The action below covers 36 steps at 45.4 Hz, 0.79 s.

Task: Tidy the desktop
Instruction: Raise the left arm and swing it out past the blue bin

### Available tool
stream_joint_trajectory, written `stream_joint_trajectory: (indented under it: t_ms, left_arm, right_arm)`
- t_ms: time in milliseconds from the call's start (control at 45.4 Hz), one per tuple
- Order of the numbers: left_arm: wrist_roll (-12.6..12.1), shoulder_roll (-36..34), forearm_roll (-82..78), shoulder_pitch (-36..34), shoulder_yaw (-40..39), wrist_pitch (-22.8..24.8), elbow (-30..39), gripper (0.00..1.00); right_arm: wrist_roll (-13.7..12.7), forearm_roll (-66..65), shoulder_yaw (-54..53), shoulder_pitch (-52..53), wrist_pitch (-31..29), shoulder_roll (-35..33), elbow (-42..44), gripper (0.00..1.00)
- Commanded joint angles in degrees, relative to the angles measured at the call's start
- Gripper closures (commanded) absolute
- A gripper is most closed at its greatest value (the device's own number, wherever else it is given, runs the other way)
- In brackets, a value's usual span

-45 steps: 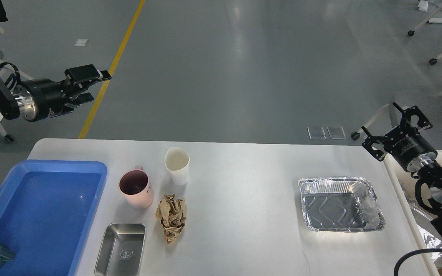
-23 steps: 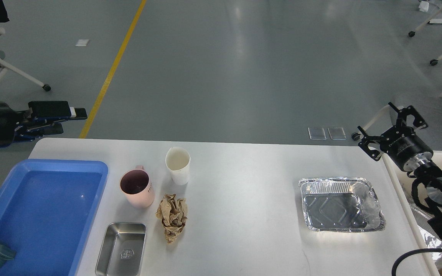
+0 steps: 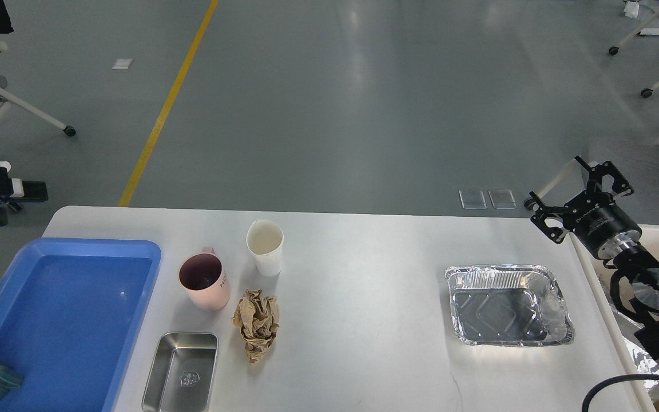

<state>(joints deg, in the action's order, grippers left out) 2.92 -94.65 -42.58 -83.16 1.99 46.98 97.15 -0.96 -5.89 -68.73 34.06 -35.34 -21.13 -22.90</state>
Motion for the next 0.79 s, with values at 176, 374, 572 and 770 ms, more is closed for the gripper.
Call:
stream_joint_trajectory:
  t_ms: [176,374,572,770]
  left_arm:
    - [-5.29,-5.11,0.22,-0.34,-8.14,8.02,0.50,0.04]
    - [-5.29,-6.86,0.22,-0.42,-9.55,8.02,0.50,0.04]
    - [-5.64,-4.94,0.04,0.63,-9.20,8.02,0.32,0.04]
    - [-7.84,2.27,-0.75,4.67,-7.44,4.01,-0.29,0.04]
  right_arm:
    - [0.00,0.00,0.09,0.04,0.00,0.39,-0.04,0.00]
    - [0.00,0.00,0.00,0.04,0.00,0.39,-0.04,0.00]
    - [0.00,0.00,0.00,0.04,0.00,0.39,-0.04,0.00]
    - [0.00,0.00,0.00,0.04,0.00,0.22,0.05,0.00]
